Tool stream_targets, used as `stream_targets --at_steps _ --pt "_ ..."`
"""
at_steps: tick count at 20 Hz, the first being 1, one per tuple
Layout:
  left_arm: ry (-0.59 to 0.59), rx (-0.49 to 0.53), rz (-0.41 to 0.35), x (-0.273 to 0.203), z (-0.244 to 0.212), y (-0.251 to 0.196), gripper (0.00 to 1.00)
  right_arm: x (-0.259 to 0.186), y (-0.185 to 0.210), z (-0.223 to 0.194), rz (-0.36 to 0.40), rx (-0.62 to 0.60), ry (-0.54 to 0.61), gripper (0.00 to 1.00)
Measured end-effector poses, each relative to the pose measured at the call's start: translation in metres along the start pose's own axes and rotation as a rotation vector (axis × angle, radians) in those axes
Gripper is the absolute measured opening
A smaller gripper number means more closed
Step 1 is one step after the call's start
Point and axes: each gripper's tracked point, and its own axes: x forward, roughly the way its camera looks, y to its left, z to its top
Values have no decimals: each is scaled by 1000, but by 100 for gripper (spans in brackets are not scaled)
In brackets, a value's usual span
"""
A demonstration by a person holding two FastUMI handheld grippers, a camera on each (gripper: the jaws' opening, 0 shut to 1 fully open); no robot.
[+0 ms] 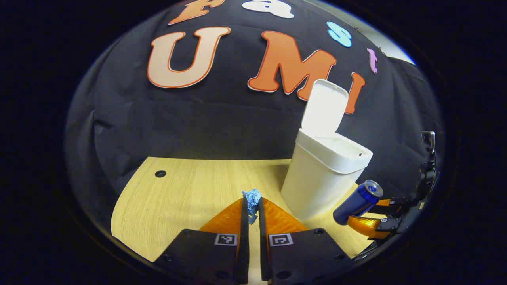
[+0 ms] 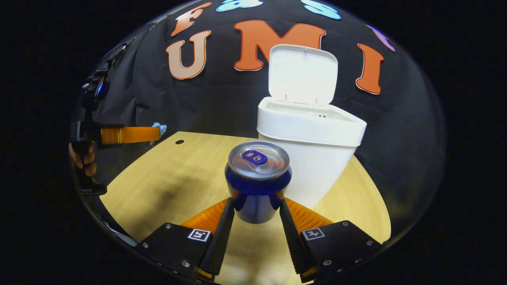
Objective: Press the lid of the desktop garbage bin to open it, pick up the crumpled paper on the desktop and throw it into the bin, then pick up the pop can on the desktop and drop it into the bin, and finally close the garbage bin lid.
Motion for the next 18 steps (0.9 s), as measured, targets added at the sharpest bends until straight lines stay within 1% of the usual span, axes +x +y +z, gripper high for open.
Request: stream_targets --at_steps 3,4,5,7,8,9,10,11,12,16,17,18 --pt "-23 7 -37 9 18 -28 15 -1 0 0 -15 7 -9 69" --pt "-27 12 -49 13 24 -38 15 -1 -1 1 -22 10 -12 73" --pt "-34 18 -64 18 31 -49 15 -1 -1 2 -28 12 -13 69" --pt "-45 34 -90 27 40 -70 15 -3 -1 2 -43 16 -15 69" --pt "-51 40 -103 30 45 -80 15 -3 -2 3 -53 18 -15 64" --pt "-53 45 -117 32 49 -89 15 -3 -2 5 -60 22 -16 69" --pt "-60 50 -125 36 54 -98 14 -4 -1 3 -69 26 -17 64" --pt "-62 54 -138 40 57 -107 15 -4 -2 3 -76 31 -18 64" --pt "-66 59 -145 44 61 -115 15 -3 -1 3 -83 36 -19 69" --pt "-77 79 -181 55 71 -144 15 -4 -1 4 -110 55 -21 69" --pt "-78 81 -190 58 73 -152 15 -5 -2 5 -117 61 -20 64" --pt "-79 83 -197 60 74 -158 15 -5 -1 5 -123 65 -20 64"
